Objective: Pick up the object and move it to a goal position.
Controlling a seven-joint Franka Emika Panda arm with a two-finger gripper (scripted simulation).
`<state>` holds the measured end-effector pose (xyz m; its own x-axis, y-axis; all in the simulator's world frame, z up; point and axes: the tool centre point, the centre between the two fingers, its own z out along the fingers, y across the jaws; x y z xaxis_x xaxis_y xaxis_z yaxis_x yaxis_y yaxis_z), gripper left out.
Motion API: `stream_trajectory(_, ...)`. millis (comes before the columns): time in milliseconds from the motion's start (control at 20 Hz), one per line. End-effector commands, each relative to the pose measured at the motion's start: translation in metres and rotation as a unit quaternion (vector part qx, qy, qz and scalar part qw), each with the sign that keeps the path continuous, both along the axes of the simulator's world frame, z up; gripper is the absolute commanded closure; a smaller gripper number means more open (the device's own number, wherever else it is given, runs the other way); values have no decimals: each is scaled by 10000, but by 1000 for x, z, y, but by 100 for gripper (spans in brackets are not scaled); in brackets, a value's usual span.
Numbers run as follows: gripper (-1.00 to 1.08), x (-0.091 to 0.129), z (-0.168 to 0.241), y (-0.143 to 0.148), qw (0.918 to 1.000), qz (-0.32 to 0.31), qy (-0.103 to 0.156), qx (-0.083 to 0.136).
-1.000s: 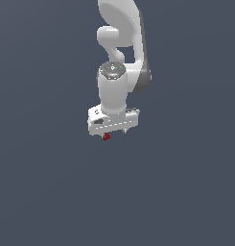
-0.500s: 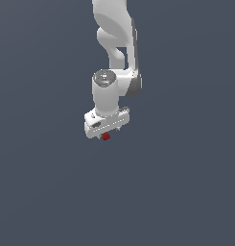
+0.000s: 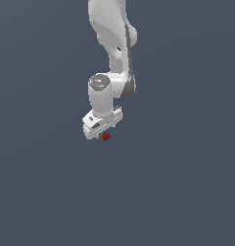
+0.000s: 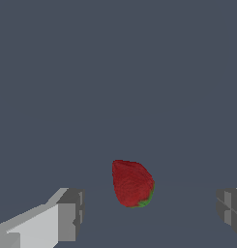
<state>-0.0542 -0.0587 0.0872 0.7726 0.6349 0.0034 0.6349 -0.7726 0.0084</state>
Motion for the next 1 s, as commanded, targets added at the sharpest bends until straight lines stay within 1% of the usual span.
stream_trajectory(0,-92,-5,-5,-3,9998,196,13,6)
stream_trajectory(400,-92,-15,-14,-8,9986,521,39,18)
stream_trajectory(700,-92,-15,-16,-9,9986,527,41,19)
stream_trajectory(950,-92,-16,-30,-8,9986,534,41,19)
